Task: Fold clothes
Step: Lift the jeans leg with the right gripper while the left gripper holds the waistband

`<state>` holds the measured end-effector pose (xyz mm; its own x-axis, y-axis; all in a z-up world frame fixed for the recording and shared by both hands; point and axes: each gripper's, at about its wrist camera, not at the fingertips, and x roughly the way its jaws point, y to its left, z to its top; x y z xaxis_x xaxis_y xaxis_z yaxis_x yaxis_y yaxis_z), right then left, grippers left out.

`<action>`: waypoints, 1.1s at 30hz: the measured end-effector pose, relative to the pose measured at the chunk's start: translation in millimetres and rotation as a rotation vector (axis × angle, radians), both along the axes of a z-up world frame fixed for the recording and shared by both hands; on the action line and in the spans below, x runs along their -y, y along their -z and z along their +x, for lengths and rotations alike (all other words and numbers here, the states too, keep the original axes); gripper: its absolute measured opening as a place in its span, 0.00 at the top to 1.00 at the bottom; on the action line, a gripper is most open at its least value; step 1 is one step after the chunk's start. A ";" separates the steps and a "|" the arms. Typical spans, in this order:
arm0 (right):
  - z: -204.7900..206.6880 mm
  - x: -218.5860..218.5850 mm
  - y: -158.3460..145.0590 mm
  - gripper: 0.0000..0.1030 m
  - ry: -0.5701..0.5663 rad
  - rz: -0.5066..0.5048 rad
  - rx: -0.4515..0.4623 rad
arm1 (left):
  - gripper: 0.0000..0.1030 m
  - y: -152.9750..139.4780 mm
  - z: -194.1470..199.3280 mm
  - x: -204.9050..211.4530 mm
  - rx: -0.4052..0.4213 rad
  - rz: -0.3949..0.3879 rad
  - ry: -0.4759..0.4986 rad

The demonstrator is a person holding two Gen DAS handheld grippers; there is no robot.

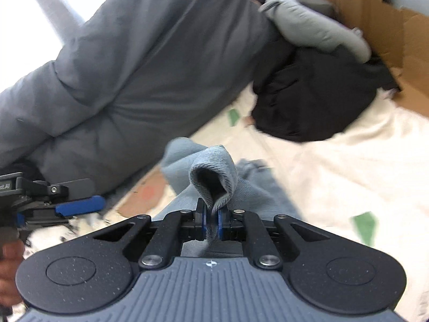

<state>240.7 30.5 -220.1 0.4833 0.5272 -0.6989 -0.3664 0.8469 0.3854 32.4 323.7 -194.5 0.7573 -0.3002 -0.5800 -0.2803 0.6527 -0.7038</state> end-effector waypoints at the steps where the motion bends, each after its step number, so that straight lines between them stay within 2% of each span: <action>1: 0.0 8.9 -2.6 0.95 0.001 -0.015 0.000 | 0.44 2.8 -0.6 -0.1 -0.015 0.015 -0.006; 7: 5.8 72.4 -26.6 0.95 -0.054 -0.084 -0.058 | 0.41 23.7 -0.7 5.1 -0.113 0.053 0.016; 9: 4.7 91.3 -36.4 0.95 -0.057 -0.107 -0.067 | 0.34 28.1 -0.2 8.7 -0.138 0.072 0.027; 15: -13.2 136.5 -59.8 0.95 -0.026 -0.144 -0.062 | 0.26 38.1 3.7 16.7 -0.201 0.108 0.032; 22: -55.8 198.7 -62.0 0.95 0.093 -0.144 -0.102 | 0.22 42.7 4.4 25.1 -0.261 0.168 0.078; 33: -124.5 285.1 -67.3 0.95 0.333 -0.156 -0.166 | 0.21 48.3 10.3 41.6 -0.309 0.204 0.134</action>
<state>116.1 -254.7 -152.8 0.4835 0.2420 -0.8412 -0.0052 0.9618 0.2737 42.7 282.1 -242.8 0.4999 -0.2395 -0.8323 -0.3616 0.8155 -0.4519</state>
